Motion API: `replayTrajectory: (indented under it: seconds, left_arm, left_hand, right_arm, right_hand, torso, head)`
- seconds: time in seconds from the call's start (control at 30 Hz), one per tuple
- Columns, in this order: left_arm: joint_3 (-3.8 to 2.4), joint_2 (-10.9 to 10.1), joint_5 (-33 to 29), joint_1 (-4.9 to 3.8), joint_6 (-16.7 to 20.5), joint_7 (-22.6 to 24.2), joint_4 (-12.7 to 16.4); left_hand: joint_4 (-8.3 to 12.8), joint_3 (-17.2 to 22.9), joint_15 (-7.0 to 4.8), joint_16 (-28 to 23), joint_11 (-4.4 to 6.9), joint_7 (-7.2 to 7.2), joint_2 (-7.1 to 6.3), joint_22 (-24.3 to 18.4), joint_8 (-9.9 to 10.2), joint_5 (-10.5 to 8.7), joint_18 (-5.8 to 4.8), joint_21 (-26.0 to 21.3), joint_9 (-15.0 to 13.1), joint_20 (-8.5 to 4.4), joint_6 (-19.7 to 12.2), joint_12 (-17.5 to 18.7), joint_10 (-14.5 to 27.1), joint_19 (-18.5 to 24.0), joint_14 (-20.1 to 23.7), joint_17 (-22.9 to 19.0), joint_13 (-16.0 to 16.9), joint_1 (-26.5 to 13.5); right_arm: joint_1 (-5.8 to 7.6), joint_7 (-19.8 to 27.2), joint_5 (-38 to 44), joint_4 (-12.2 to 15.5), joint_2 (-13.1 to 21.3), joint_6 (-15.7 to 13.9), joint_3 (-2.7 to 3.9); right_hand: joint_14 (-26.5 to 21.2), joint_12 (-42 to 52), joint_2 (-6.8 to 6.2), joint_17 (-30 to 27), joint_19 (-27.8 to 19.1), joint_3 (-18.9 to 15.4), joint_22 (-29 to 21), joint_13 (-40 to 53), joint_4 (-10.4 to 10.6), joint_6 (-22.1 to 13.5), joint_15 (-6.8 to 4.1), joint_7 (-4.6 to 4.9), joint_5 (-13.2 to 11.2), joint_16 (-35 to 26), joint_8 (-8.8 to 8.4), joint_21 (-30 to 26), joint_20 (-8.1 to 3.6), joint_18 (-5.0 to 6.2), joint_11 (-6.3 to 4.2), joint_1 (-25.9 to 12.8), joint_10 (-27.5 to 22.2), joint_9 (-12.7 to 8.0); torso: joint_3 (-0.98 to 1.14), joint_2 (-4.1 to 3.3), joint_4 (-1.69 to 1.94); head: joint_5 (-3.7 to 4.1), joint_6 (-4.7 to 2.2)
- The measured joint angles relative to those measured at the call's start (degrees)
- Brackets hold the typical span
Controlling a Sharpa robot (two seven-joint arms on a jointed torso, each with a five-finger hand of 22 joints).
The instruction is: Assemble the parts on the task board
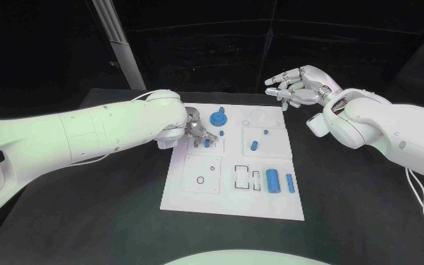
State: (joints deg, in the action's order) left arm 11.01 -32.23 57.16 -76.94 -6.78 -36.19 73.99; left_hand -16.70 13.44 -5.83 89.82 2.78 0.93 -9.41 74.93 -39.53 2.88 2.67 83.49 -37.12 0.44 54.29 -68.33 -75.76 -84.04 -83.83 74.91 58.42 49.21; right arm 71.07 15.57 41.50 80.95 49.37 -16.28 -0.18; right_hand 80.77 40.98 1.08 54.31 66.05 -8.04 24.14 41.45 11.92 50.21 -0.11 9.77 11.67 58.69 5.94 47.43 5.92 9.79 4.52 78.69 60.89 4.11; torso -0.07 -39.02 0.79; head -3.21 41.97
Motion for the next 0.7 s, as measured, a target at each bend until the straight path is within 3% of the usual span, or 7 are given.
replayTrajectory:
  seconds: [0.1, 0.23, 0.37, 0.5, 0.7]
  left_arm:
    - [-0.66, -0.83, 0.01, 0.00, 0.22, 0.09, 0.70]
    - [-2.61, -1.54, 0.01, -0.18, 0.40, 0.24, 1.30]
    - [-4.76, -2.01, -0.01, -0.85, 0.36, 0.55, 1.20]
    - [-5.65, -1.97, -0.03, -2.03, -0.46, 0.92, -0.71]
    - [-6.12, 0.06, -0.05, -3.47, -3.82, 1.25, -7.66]
  left_hand:
    - [0.02, -2.24, -0.15, 0.00, 0.00, 0.00, 0.67, 0.00, 0.00, 0.00, 0.00, 0.00, -0.14, 0.00, 0.00, 0.41, 0.00, 0.00, -0.15, 0.00, -0.39, 0.67]
    - [0.01, -4.56, -0.20, 0.00, 0.20, 0.15, 1.72, 0.00, 0.00, 0.00, 0.00, -0.43, -0.25, 0.00, -0.16, 1.14, 0.29, 0.00, -0.20, 0.00, -1.24, 1.26]
    - [0.27, -6.19, -0.20, 0.00, -0.36, 0.61, 3.26, 0.00, 0.56, 0.00, 0.01, -1.11, -0.21, 0.00, -1.72, 2.61, 1.99, 0.00, -0.21, 0.00, -3.16, 3.60]
    - [0.57, -7.49, 0.55, 0.00, -1.44, 1.75, 4.33, 0.00, 2.60, 0.00, 0.00, -2.42, 0.93, 0.08, -4.08, 4.11, 3.49, 0.09, -0.13, 0.00, -5.31, 7.39]
    - [0.30, -9.91, 1.26, 0.00, -2.29, 3.07, 5.73, 0.00, 5.28, 0.00, 0.00, -2.68, 3.20, 1.23, -5.81, 4.22, 4.35, 0.03, -0.21, 0.00, -5.96, 10.16]
  right_arm:
    - [0.00, 0.00, 0.01, -0.12, -0.03, 0.04, 0.00]
    - [0.00, -0.01, 0.02, -0.32, -0.11, 0.09, -0.01]
    - [0.00, -0.01, 0.02, -0.53, -0.22, 0.13, -0.01]
    - [0.00, -0.01, 0.02, -0.71, -0.35, 0.16, -0.01]
    - [-0.01, -0.01, 0.03, -0.87, -0.53, 0.19, -0.01]
  right_hand:
    - [0.00, 0.00, 0.00, 0.00, 0.00, 0.00, -0.05, 0.00, 0.00, 0.00, 0.00, 0.00, 0.00, 0.00, 0.00, 0.00, 0.00, 0.00, 0.00, 0.00, 0.00, 0.00]
    - [0.00, 0.00, 0.00, 0.00, 0.00, -0.18, -0.05, 0.00, 0.18, -0.20, 0.00, 0.20, 0.00, 0.00, 0.00, 0.00, 0.00, 0.00, 0.00, 0.00, 0.00, 0.00]
    - [0.00, 0.00, 0.00, 0.00, 0.00, -0.18, -0.04, 0.01, 0.18, -0.20, 0.00, 0.20, 0.00, 0.00, 0.00, 0.00, 0.00, 0.00, 0.00, 0.00, 0.00, 0.00]
    - [0.00, 0.00, 0.00, 0.05, 0.00, -0.18, -0.04, 0.01, 0.18, -0.20, 0.00, 0.20, 0.00, 0.00, 0.00, 0.00, 0.00, 0.00, 0.00, 0.00, 0.00, 0.00]
    - [0.00, 0.00, 0.00, 0.12, 0.00, -0.18, -0.04, 0.01, 0.18, -0.20, 0.00, 0.20, 0.00, 0.00, 0.00, 0.00, 0.00, 0.00, 0.00, 0.00, 0.00, 0.00]
  torso:
    - [-0.01, -0.01, 0.00]
    - [-0.01, 0.00, 0.00]
    - [-0.02, -0.01, -0.04]
    - [0.01, -0.01, -0.05]
    - [0.04, -0.03, 0.01]
  head:
    - [0.07, 0.01]
    - [0.16, -0.09]
    - [0.25, -0.18]
    - [0.28, -0.22]
    - [0.02, -0.24]
